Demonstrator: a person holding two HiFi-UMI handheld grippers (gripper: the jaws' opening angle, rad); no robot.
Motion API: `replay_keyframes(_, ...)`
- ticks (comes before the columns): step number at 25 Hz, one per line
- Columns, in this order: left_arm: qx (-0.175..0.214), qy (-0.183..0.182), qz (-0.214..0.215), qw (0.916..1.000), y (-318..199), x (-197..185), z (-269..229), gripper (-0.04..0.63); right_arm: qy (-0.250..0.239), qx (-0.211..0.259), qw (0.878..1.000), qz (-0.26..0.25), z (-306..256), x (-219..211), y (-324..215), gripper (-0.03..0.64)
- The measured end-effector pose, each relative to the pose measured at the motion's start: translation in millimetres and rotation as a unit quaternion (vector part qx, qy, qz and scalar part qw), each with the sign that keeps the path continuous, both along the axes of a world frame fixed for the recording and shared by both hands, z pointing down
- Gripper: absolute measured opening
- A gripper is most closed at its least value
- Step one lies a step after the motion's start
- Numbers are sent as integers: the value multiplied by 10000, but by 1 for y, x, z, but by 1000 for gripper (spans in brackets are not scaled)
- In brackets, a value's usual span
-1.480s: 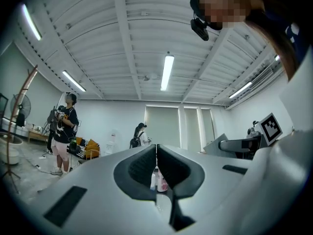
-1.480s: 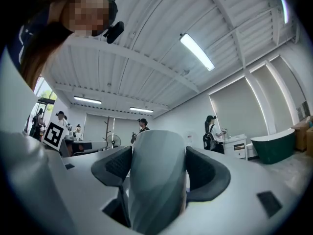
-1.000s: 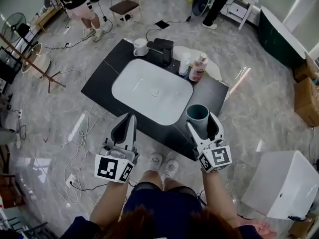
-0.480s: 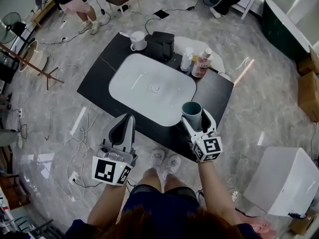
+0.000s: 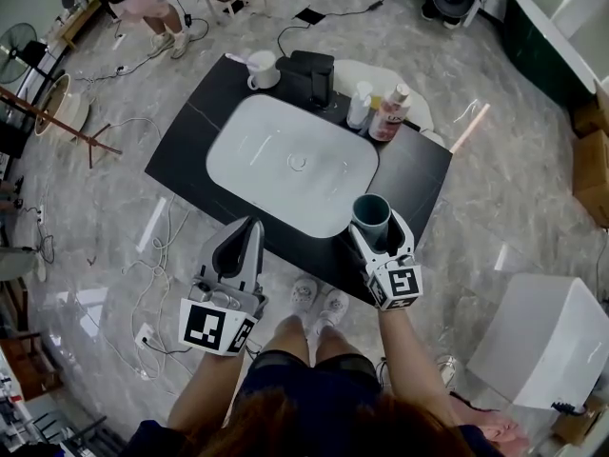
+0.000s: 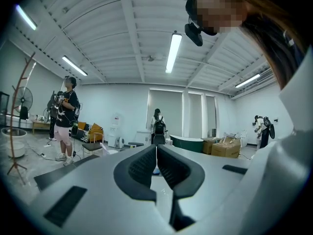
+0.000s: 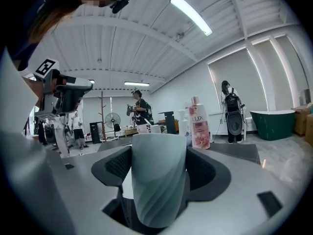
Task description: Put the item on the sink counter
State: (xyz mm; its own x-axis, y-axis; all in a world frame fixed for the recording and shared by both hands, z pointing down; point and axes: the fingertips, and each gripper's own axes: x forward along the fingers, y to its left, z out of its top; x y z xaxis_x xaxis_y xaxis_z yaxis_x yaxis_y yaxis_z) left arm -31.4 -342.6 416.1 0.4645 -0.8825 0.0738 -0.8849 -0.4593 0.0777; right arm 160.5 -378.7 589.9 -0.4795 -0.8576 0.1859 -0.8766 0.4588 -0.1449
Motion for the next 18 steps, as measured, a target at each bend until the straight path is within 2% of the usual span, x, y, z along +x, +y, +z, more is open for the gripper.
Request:
replay_keyframes(11, 51, 73, 111, 9999, -3, 10, -4, 23, 34, -155, 9998, 105, 6, 13, 34, 382)
replay_keyframes(18, 147, 116, 137, 9997, 0, 12, -12, 23, 235, 1, 9997, -32, -14, 10, 38, 397)
